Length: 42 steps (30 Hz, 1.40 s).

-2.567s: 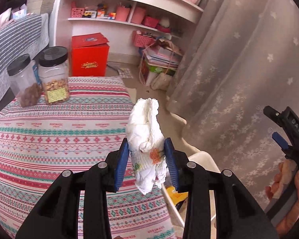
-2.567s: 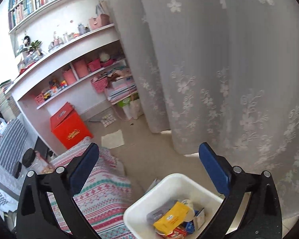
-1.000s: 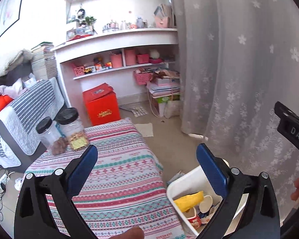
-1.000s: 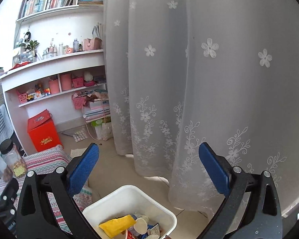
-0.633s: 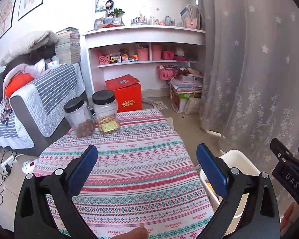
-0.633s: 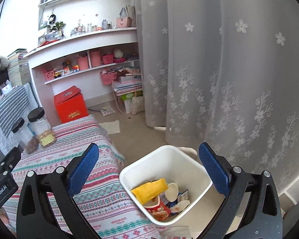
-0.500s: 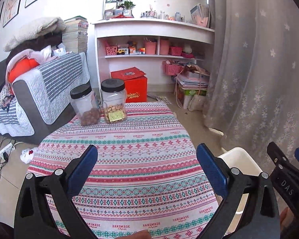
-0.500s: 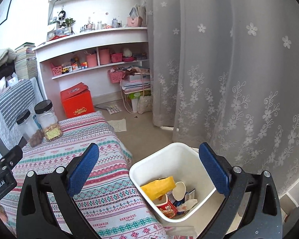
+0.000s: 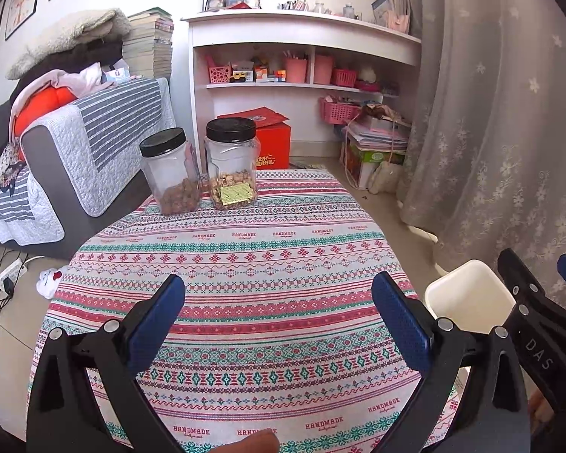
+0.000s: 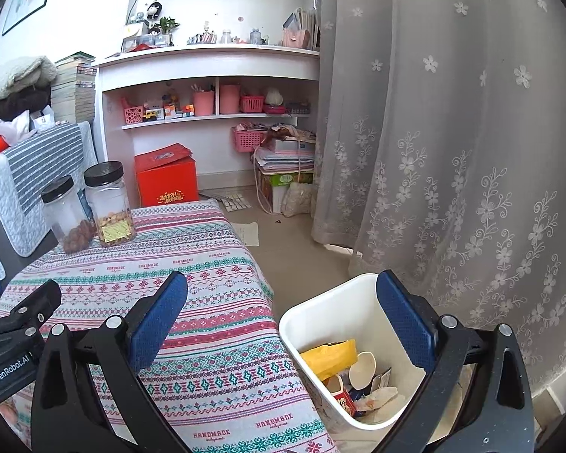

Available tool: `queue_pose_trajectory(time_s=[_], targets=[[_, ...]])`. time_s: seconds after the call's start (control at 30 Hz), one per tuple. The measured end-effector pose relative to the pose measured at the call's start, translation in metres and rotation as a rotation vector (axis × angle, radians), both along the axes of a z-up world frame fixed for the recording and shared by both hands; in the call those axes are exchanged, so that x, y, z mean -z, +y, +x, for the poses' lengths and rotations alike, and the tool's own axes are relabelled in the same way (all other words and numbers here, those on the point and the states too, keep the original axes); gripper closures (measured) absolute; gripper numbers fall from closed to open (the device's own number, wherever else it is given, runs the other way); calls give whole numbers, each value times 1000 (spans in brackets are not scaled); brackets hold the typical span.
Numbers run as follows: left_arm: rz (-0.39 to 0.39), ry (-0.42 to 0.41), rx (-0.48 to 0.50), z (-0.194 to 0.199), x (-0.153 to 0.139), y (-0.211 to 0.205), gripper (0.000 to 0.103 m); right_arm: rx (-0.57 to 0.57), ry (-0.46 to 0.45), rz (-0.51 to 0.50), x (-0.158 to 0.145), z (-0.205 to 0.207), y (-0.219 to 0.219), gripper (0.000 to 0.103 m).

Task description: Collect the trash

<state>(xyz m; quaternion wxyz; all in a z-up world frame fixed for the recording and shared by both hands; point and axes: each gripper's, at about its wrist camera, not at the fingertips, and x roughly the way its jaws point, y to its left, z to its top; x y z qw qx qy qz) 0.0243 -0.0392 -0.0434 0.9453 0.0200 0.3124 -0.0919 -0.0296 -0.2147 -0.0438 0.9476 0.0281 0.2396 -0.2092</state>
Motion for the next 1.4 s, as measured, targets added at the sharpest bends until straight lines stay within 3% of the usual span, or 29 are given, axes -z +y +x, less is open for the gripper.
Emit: queue_pose_trajectory(time_s=[1.4], targets=[[-9,11,-23,7,-1,8,7,-25,7,-2,2,2,6,7]])
